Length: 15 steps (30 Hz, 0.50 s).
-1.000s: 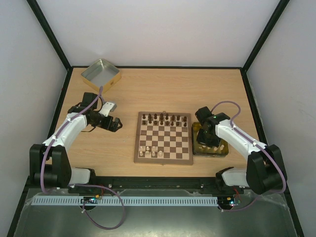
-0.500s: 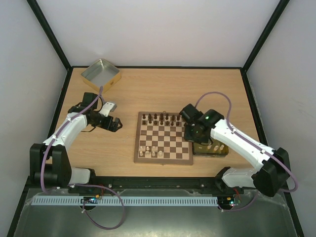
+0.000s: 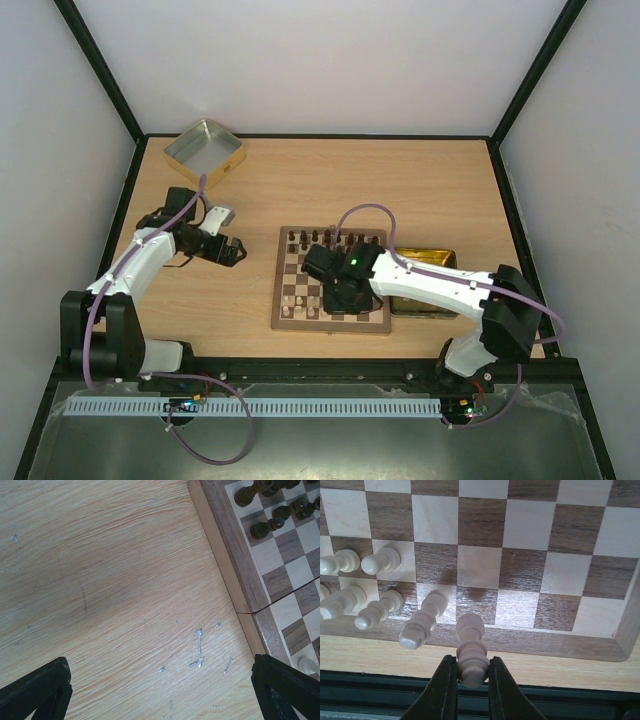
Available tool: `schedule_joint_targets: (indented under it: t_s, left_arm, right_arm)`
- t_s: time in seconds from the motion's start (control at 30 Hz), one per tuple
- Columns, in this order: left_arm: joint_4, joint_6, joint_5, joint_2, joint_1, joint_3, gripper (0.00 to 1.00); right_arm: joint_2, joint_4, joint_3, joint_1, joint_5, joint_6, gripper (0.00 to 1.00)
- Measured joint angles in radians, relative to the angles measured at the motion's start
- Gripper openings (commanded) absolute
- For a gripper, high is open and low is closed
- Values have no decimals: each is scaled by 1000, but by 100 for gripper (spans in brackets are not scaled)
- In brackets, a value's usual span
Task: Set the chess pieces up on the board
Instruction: Place the chess piece on the chessboard.
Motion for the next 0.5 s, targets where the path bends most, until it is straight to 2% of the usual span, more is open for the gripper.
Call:
schedule_joint_targets:
  t_s: [0.5]
  left_arm:
    - [0,1,0,0,10,0,98]
  right_arm:
    - [70,32,7,1,-19,-5,8]
